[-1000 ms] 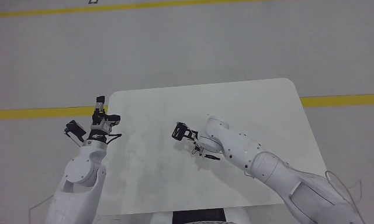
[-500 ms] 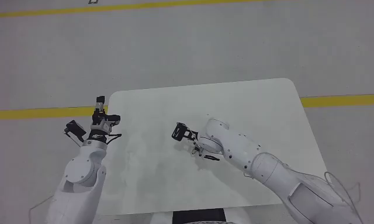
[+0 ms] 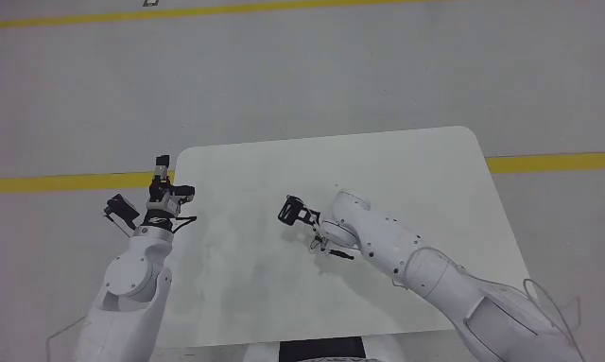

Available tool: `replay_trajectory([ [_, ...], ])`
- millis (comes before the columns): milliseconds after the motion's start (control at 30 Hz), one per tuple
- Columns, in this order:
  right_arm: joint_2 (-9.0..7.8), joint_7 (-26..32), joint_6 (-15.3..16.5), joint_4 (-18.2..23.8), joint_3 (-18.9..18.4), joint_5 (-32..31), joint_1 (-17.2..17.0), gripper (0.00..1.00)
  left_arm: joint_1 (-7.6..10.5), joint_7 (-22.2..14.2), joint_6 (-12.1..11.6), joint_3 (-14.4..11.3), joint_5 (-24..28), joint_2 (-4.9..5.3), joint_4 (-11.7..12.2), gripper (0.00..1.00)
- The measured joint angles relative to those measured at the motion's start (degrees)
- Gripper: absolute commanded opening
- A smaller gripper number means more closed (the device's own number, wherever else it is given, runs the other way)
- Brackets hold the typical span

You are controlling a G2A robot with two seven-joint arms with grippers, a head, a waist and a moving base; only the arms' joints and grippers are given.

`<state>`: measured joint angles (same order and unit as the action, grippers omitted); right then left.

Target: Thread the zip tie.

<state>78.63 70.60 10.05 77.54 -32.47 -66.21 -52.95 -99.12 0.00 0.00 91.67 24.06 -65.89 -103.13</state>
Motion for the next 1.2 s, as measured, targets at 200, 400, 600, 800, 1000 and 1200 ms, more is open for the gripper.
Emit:
replay_trajectory([
  [200, -0.43, 1.91, 0.0, 2.71, -1.21, -0.99, -1.1, 0.0, 0.0, 0.0, 0.0, 0.0, 0.0, 0.0, 0.0, 1.0],
  [400, -0.41, 1.95, 0.64, 2.28, -1.4, -1.46, -1.93, 0.11, 0.0, 0.0, 0.0, 0.0, 0.0, 0.0, 0.0, 1.0],
  [600, 0.1, 1.34, 0.72, 1.13, -0.74, -2.37, -1.92, 0.04, 0.0, 0.0, 0.0, 0.0, 0.0, 0.0, 0.0, 1.0],
  [800, 0.66, 0.78, 0.72, 0.33, 0.23, -4.29, -1.8, 0.0, 0.0, 0.0, 0.0, 0.0, 0.0, 0.0, 0.0, 1.0],
  [1000, 1.05, 0.91, 0.25, 0.23, 0.35, -5.7, -1.78, 0.0, 0.0, 0.0, 0.0, 0.0, 0.0, 0.0, 0.0, 1.0],
  [1200, 1.33, 1.07, -0.18, 0.07, 0.2, -7.12, -1.95, 0.0, 0.0, 0.0, 0.0, 0.0, 0.0, 0.0, 0.0, 1.0],
])
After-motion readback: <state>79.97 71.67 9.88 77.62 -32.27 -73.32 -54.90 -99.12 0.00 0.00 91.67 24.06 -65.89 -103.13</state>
